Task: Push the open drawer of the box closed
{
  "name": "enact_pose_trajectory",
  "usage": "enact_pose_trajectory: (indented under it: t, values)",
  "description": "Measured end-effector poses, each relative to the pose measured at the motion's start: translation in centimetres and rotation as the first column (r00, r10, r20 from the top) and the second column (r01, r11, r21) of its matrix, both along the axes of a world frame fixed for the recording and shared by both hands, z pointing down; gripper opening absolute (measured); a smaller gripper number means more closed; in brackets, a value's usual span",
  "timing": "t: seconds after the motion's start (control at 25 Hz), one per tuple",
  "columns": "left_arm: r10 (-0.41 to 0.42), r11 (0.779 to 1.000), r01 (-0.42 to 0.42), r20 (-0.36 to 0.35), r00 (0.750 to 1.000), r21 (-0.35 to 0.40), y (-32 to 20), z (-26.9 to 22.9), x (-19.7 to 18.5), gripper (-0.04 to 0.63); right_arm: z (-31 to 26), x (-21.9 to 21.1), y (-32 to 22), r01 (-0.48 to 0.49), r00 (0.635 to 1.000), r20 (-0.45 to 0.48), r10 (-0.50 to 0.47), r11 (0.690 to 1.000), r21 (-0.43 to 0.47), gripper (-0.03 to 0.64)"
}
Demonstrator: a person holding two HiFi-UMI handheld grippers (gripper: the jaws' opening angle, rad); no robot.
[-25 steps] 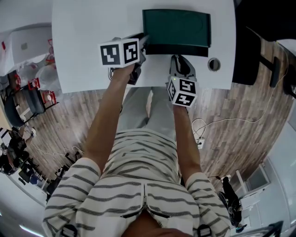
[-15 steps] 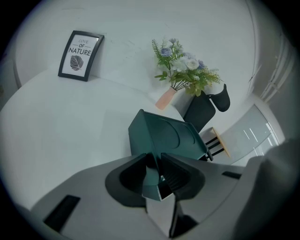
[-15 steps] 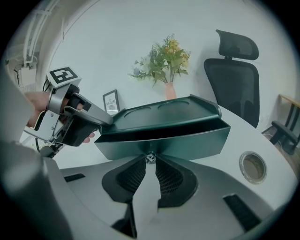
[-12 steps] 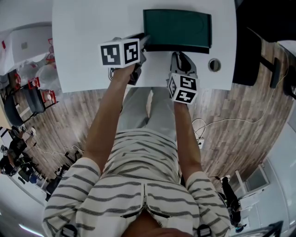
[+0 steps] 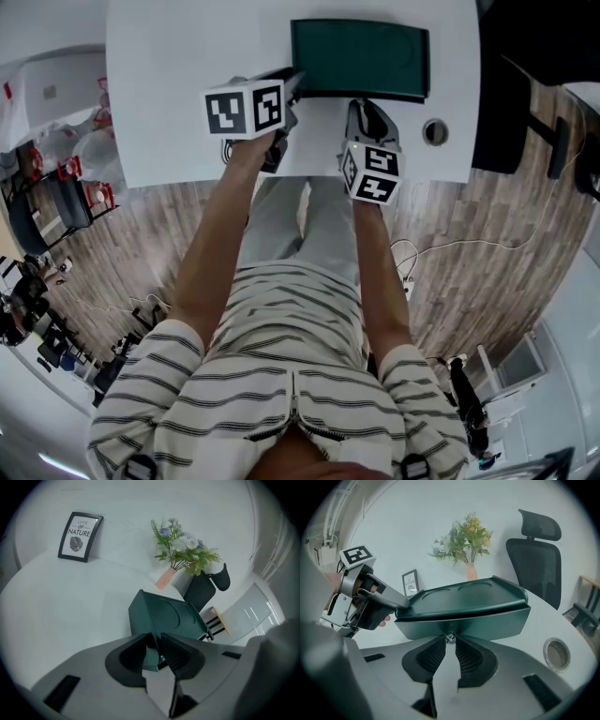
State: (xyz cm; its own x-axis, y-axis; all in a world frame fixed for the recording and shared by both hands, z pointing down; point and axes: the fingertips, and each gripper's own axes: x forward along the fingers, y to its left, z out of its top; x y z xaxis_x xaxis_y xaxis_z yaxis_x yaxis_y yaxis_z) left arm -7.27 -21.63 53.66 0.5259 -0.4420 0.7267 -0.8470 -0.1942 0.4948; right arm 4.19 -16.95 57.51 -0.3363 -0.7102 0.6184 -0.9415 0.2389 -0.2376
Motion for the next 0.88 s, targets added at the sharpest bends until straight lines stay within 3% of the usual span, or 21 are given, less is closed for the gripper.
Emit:
enact_pose_trajectory:
  t: [0.88]
  values:
    - [0.025,1.000,-0.025,0.010,1.000,0.002,0.0,0.1,-0.1,0.103,0.2,-0.2,-1.2,-0.005,1.000,0.001,0.005,1.000,0.003,0.075]
